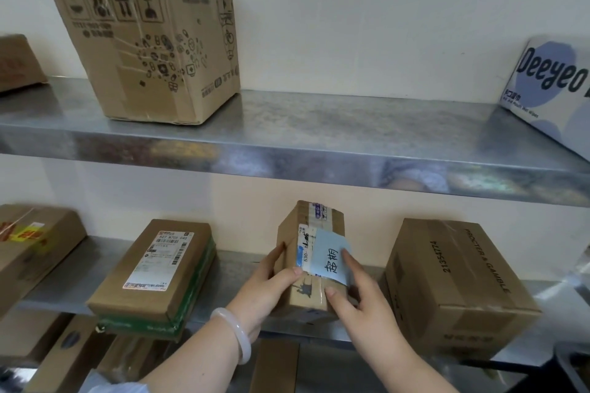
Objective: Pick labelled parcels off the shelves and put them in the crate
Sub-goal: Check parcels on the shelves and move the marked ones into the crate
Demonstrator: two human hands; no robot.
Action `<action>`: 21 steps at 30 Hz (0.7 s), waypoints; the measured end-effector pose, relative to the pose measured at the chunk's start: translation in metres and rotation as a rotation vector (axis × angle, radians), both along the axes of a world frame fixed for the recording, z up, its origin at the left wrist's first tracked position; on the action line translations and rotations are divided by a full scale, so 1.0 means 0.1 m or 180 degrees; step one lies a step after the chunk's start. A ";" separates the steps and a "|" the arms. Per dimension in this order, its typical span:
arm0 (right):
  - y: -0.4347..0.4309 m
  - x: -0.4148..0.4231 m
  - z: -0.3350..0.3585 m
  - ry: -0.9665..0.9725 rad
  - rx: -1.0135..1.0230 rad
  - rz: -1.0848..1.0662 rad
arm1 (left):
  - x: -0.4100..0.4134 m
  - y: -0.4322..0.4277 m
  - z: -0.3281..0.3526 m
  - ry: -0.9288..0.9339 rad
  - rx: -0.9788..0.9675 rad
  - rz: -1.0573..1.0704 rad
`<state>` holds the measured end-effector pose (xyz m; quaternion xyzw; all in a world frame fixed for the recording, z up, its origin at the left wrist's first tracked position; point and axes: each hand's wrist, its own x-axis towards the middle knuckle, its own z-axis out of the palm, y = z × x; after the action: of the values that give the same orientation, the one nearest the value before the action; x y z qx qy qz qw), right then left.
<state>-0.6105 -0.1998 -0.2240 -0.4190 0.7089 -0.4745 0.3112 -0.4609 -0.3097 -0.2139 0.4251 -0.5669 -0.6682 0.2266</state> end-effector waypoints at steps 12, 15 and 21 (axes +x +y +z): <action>-0.11 0.05 0.05 -0.0109 -0.0449 0.0155 | 0.15 0.08 0.11 0.0027 -0.0211 0.0254; -0.14 0.11 0.07 -0.0043 -0.0516 0.0305 | 0.25 0.13 0.13 0.0041 -0.0276 0.0469; -0.21 0.27 0.08 0.0046 -0.0508 0.0576 | 0.45 0.23 0.22 0.0021 -0.0284 0.0714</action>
<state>-0.5837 -0.2211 -0.2163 -0.5081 0.6304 -0.4964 0.3133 -0.4157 -0.2864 -0.1921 0.4732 -0.5443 -0.6141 0.3205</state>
